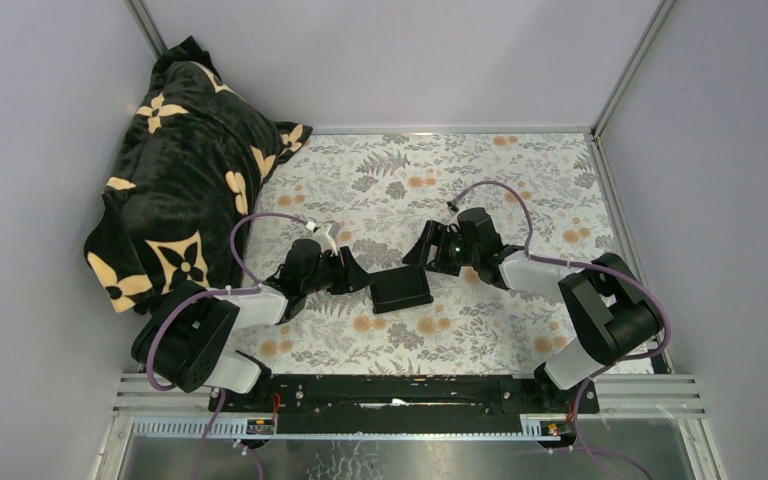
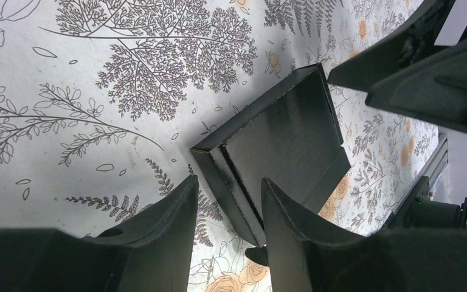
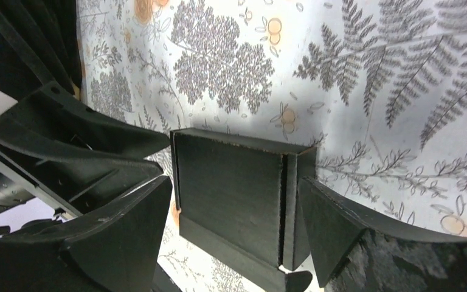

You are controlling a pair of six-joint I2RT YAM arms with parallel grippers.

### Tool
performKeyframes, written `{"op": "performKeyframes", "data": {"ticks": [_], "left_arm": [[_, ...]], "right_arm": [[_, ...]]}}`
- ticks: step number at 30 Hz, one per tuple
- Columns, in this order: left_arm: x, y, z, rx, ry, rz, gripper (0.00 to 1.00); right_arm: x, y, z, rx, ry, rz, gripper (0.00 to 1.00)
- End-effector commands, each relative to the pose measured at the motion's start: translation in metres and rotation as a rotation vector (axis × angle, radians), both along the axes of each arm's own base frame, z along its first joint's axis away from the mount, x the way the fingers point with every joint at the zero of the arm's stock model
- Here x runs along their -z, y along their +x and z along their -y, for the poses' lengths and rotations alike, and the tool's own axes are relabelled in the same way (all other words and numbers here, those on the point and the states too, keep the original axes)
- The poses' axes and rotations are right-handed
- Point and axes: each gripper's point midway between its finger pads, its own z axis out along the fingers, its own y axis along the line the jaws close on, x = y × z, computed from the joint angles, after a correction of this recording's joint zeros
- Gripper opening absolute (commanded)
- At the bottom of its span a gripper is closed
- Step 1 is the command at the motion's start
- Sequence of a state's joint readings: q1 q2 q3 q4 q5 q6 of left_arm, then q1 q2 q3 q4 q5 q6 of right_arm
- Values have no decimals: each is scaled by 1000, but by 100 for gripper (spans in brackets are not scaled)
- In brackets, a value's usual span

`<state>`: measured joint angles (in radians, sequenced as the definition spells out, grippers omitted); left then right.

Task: Fold the paper box
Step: Close the paper box at the center of the board.

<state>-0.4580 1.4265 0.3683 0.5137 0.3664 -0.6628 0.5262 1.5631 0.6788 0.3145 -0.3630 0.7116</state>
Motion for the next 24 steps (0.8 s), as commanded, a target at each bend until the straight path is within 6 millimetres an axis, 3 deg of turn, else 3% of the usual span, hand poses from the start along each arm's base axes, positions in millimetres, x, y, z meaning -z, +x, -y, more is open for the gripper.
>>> {"op": "performKeyframes", "data": {"ticks": [1,13,24], "left_arm": [[1,2,-5,-12,16,20,49],[-16,-8,-1,-23,-75,9,50],[-17,-26,1,-19,-138,-18,59]], "right_arm": [[-11,18,1,-19,-5,43,84],[-13,-23,14,-76,10,12,84],[-13,-34,11,-112,48,0,84]]}}
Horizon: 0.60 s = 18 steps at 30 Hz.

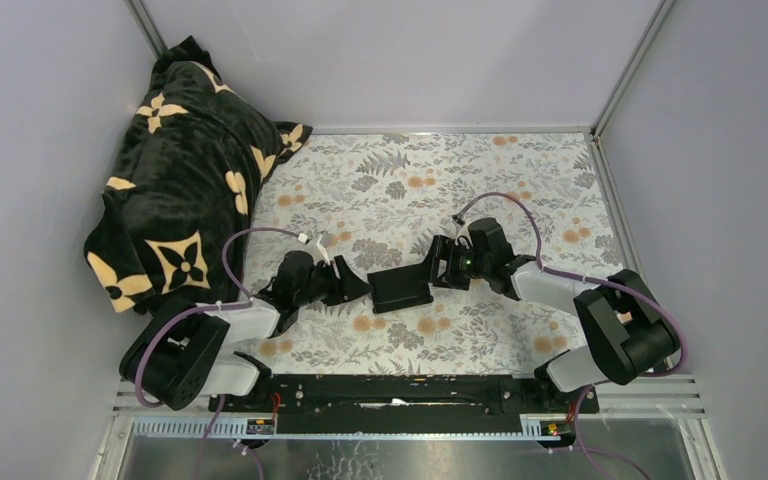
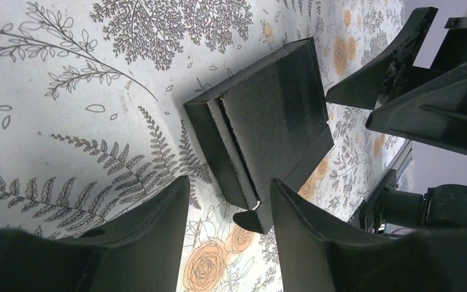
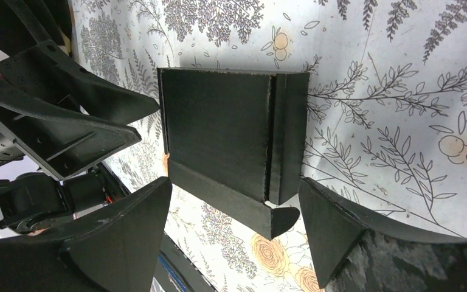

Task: Fold the paper box
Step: Close the paper box at the center of the board.

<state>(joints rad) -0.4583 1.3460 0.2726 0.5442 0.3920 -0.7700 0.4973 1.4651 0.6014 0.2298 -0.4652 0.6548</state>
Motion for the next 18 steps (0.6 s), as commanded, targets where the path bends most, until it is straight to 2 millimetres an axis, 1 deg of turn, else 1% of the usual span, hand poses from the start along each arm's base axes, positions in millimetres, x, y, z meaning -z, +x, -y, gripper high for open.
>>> {"op": "performKeyframes", "data": {"ticks": [1,2,3,4,5,6,7,8,9,13,18], "left_arm": [[-17,-4,6,9,-62,50,60],[-17,-6,6,11,-62,51,68],[-17,-8,6,11,-60,52,74],[-18,-9,5,6,-59,55,76],[-19,-10,5,2,-59,59,76],[-21,-10,4,-5,-61,67,77],[-21,-11,2,-13,-59,68,78],[-24,-12,1,-17,-61,76,90],[-24,-12,0,-22,-61,78,98],[-26,-12,-2,-38,-64,80,99],[-33,-17,9,-20,-131,79,99]], "right_arm": [[-15,0,-6,-30,53,47,84],[-15,0,-6,-32,56,46,84],[-16,0,-6,-33,59,46,87],[-17,0,-7,-34,60,47,90],[-18,-1,-6,-33,58,48,96],[-19,0,-5,-27,53,54,99],[-21,1,-4,-21,50,59,100],[-21,1,-3,-19,44,65,100],[-22,1,-2,-16,39,70,100],[-20,0,-2,-20,45,66,100],[-20,-5,-9,-37,100,51,100]]}}
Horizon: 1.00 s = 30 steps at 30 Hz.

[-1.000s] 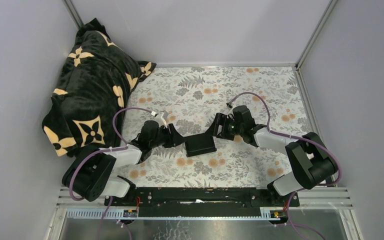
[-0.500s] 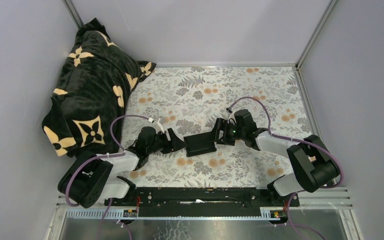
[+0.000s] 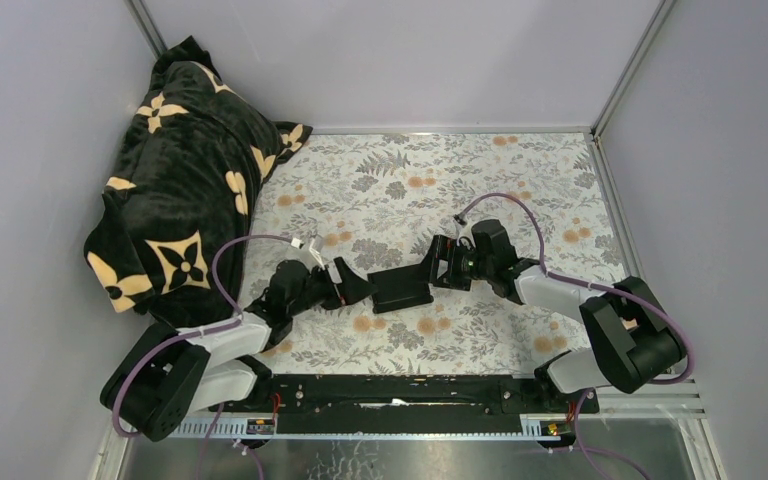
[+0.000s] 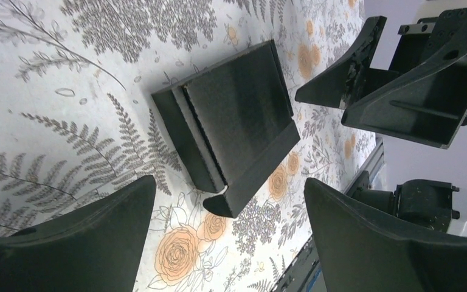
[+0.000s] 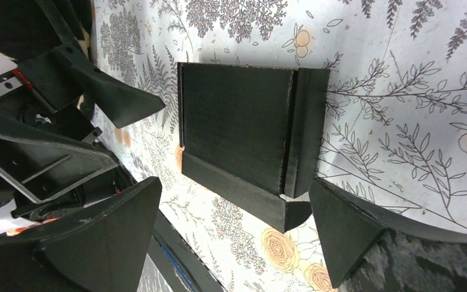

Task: Fold the paper box
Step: Close the paper box at the center of the board.

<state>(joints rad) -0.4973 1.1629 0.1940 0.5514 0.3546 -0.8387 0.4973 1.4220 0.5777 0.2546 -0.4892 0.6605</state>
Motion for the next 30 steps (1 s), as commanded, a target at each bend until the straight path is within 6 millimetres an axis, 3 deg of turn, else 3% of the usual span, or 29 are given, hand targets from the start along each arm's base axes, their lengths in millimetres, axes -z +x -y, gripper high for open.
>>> {"op": "performKeyframes", "data": {"ticks": [1,10,30], "left_arm": [[-8,-3,10,6,-61,20,99],[-12,-13,24,34,-79,24,99],[-6,-15,35,54,-72,17,99]], "right_arm": [[-9,-1,-8,-26,70,20,100],[-10,-3,-12,-43,96,13,100],[0,-4,-12,-39,98,-4,100]]}}
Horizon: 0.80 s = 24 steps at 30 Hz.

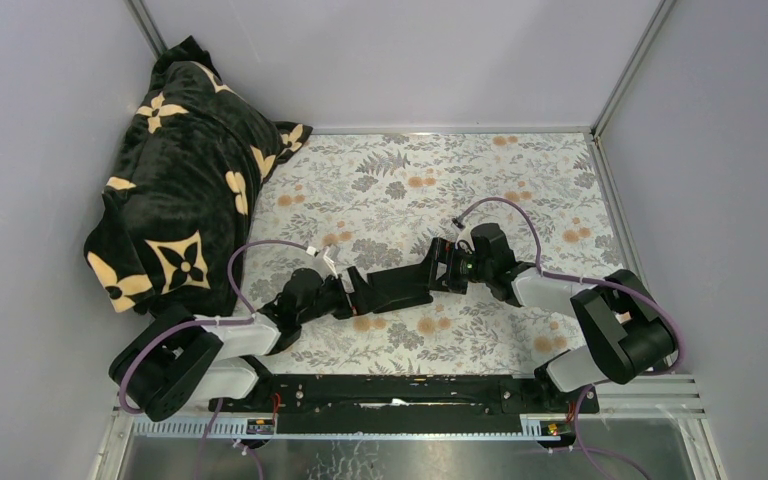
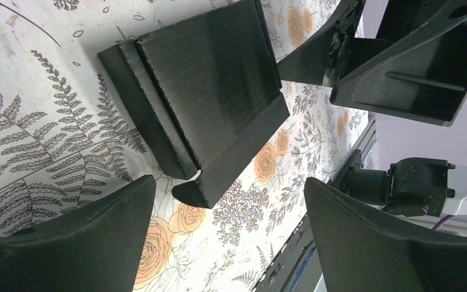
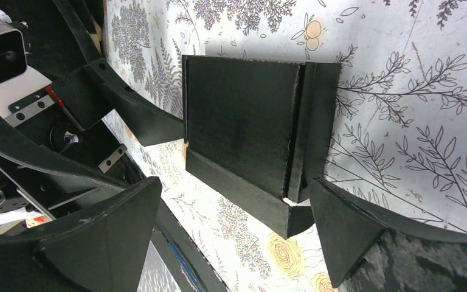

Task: Fold the paper box
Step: Close the paper box at the center of the board.

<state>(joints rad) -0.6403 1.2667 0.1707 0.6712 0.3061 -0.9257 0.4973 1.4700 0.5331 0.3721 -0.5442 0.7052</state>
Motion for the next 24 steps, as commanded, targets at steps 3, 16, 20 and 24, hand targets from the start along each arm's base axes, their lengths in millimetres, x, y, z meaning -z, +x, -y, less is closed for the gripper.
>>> {"op": "performKeyframes", "data": {"ticks": [3,16,20,24], "left_arm": [[-18,11,7,-11,-42,76,99],[-19,21,13,-8,-30,90,99],[-20,23,15,-4,-27,94,99],[-20,25,16,-5,-24,97,99]], "right_arm": [[-8,2,-5,-21,39,27,100],[-8,7,-5,-16,32,40,100],[-8,8,-5,-16,30,44,100],[-8,7,-5,-17,28,43,100]]}}
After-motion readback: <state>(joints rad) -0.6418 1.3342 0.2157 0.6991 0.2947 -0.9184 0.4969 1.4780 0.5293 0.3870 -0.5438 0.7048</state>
